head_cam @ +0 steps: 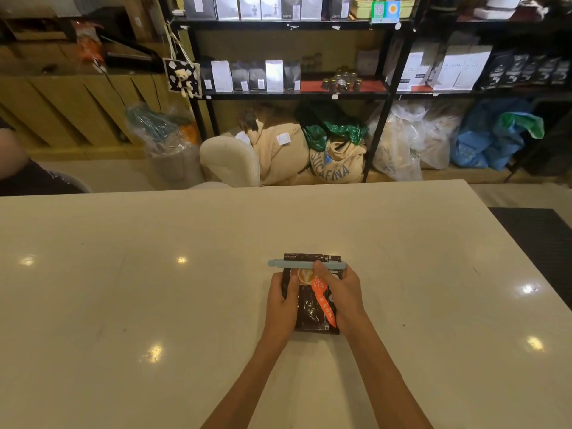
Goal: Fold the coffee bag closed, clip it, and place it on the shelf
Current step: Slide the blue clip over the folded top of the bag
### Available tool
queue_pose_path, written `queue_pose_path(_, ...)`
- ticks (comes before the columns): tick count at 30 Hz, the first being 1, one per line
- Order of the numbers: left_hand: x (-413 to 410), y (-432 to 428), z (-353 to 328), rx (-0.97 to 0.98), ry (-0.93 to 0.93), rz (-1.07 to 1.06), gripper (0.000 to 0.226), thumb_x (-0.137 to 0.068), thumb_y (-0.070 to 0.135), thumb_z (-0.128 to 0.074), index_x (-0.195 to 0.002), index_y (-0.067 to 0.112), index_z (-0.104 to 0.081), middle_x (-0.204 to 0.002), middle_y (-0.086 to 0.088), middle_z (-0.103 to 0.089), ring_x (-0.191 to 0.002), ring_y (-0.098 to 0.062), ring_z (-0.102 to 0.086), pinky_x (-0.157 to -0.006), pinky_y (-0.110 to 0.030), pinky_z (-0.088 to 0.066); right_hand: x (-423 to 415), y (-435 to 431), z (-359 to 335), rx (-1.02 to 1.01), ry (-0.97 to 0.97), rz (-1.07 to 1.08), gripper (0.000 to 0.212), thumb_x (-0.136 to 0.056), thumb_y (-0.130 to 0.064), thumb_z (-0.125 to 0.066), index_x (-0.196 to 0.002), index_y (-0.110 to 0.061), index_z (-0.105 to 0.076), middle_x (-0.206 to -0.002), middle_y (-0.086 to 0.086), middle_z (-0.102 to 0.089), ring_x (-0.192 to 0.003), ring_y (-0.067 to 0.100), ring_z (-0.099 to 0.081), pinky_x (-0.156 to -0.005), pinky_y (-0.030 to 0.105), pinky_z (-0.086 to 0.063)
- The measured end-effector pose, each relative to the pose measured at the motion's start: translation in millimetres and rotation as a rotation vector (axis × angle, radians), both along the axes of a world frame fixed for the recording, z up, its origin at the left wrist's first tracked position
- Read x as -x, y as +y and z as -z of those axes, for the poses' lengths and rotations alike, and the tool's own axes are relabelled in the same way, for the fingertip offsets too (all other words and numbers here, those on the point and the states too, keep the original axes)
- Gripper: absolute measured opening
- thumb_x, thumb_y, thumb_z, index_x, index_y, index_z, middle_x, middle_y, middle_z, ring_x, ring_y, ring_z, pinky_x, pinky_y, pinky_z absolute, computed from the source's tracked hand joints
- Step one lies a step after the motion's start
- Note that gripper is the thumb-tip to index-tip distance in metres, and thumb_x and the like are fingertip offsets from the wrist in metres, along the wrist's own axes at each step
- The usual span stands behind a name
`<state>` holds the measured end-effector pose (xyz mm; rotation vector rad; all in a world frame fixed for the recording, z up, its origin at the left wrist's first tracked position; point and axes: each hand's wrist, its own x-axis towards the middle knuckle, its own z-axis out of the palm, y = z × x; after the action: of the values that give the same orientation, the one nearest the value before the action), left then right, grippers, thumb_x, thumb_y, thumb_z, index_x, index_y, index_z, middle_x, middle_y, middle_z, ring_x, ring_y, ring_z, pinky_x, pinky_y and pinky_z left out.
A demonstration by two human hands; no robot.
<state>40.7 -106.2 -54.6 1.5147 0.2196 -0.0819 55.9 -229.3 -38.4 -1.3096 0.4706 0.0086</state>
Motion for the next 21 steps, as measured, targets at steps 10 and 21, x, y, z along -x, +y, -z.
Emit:
queue_pose_path(10, -18.3, 27.5, -2.4, 0.353, 0.095, 0.009, 0.034, -0.085, 0.042, -0.066, -0.115, 0.024, -0.07, -0.11, -0.013, -0.075, -0.1, -0.027, -0.073, -0.077, -0.036, -0.061, -3.8, -0.5, 6.3, -0.005, 0.027, 0.0, 0.031, -0.082, -0.023, -0.08, -0.105, -0.009, -0.066, -0.103, 0.017, -0.075, -0.098, 0.033, -0.072, -0.089, 0.048, -0.058)
queue_pose_path(21, -28.5, 22.8, -6.6, 0.359, 0.023, -0.102, 0.016, -0.091, 0.023, -0.067, -0.103, 0.019, -0.077, -0.102, -0.009, -0.078, -0.09, -0.025, -0.075, -0.072, -0.032, -0.061, -4.0, -0.7, 8.3, -0.005, 0.042, 0.006, 0.031, -0.082, -0.025, -0.08, -0.105, -0.012, -0.065, -0.103, 0.014, -0.075, -0.096, 0.028, -0.073, -0.075, 0.037, -0.062)
